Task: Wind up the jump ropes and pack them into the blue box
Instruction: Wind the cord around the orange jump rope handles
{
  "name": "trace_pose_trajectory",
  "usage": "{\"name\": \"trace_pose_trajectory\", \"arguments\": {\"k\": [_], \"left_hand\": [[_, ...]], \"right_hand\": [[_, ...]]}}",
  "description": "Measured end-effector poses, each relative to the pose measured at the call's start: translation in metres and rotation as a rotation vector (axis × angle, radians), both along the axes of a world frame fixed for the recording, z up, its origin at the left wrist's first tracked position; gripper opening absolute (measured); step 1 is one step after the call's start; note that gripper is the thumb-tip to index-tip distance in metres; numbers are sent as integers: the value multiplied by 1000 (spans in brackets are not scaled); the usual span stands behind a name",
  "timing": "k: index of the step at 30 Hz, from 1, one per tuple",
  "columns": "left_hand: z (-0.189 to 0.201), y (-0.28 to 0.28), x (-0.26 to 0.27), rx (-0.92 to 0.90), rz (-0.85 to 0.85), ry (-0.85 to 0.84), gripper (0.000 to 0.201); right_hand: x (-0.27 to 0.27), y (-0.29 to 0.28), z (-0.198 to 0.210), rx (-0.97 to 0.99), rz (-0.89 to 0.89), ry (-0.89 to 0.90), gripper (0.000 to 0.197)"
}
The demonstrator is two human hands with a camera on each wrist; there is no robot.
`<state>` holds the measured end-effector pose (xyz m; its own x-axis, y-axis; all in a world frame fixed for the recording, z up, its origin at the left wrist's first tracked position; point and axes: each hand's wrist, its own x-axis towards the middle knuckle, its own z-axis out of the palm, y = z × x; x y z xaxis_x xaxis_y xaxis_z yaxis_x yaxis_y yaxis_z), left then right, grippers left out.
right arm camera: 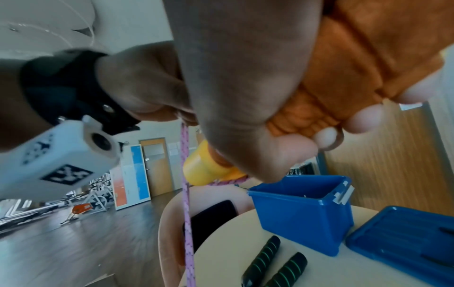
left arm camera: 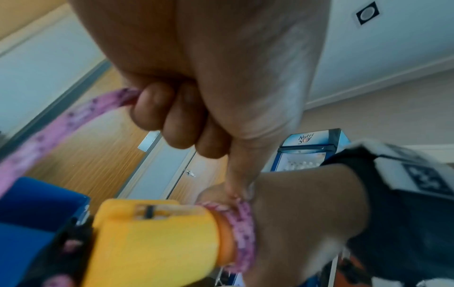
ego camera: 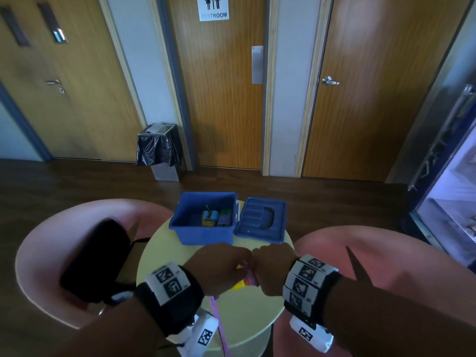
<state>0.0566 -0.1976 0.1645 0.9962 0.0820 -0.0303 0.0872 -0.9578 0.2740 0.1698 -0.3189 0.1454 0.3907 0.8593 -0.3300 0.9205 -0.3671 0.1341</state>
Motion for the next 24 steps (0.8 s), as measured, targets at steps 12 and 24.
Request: {"name": "trace_pose_trajectory", "arguments": {"k": [12, 24], "left_hand": [[-6, 14, 9, -534, 19, -67, 17], [5, 14, 14, -511, 39, -76, 17]], "right_hand": [[6, -19, 48, 28, 212, 71, 8], [21, -35, 42, 272, 76, 118, 30]]}}
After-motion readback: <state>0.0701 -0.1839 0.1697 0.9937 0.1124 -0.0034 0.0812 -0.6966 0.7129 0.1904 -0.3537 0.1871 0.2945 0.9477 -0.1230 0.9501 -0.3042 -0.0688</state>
